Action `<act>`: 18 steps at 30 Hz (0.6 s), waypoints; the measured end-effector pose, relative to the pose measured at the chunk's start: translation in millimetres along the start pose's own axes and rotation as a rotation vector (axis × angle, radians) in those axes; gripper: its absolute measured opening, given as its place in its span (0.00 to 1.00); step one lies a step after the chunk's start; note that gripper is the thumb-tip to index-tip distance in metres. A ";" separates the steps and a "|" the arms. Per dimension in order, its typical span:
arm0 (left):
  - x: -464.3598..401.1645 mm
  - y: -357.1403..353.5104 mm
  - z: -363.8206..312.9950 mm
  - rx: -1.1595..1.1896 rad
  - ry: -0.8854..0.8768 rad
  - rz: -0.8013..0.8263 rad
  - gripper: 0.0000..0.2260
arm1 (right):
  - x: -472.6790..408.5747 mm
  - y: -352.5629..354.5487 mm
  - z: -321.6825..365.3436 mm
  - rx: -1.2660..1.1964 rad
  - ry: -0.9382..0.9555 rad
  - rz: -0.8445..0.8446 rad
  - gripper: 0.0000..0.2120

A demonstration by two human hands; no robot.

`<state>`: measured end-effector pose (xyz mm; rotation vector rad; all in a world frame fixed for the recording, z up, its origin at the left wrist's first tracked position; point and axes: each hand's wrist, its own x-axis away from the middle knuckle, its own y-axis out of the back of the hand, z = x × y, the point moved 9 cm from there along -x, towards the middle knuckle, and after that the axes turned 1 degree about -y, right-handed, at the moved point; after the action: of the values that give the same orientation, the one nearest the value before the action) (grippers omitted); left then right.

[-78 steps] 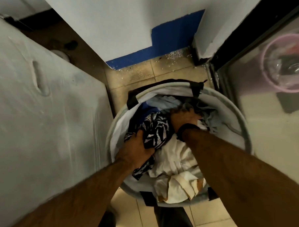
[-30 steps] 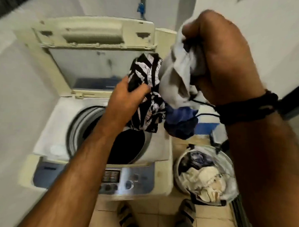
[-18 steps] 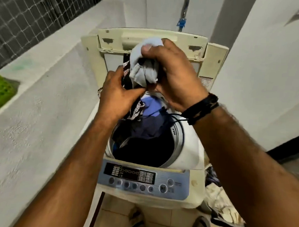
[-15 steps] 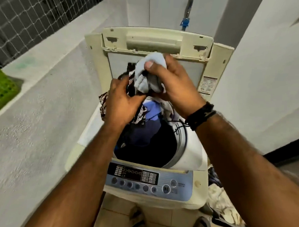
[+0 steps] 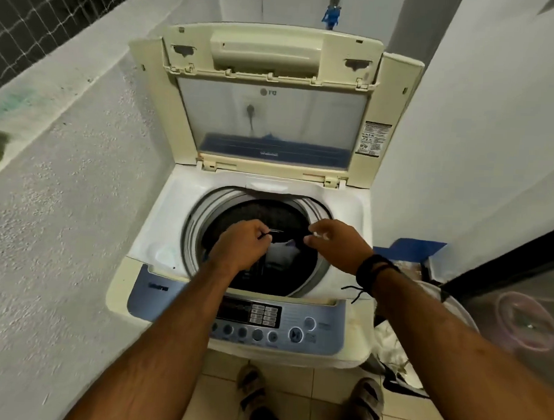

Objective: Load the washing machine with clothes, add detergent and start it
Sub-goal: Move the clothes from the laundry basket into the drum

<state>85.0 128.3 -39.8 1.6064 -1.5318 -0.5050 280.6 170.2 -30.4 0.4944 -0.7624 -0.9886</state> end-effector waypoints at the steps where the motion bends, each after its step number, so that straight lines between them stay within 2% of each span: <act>1: -3.0 -5.7 -13.5 -0.001 -0.026 -0.003 0.12 | 2.8 7.9 -10.7 -0.021 -0.008 -0.025 0.18; 7: -13.4 -75.9 -124.2 0.033 -0.234 0.078 0.10 | 30.2 77.2 -99.8 -0.121 -0.132 -0.259 0.13; 9: -14.4 -116.1 -162.7 0.031 -0.295 0.164 0.10 | 45.0 100.7 -143.5 -0.155 -0.197 -0.342 0.09; 12: -8.3 -173.5 -207.9 -0.009 -0.352 0.307 0.11 | 70.5 125.2 -204.8 -0.167 -0.299 -0.435 0.10; 18: -14.5 -285.0 -272.6 -0.108 -0.408 0.495 0.10 | 100.2 136.3 -330.7 -0.278 -0.498 -0.477 0.09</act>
<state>467.4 193.6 -112.1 1.0210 -2.0850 -0.6443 641.8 158.6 -116.5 0.1836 -0.9486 -1.6750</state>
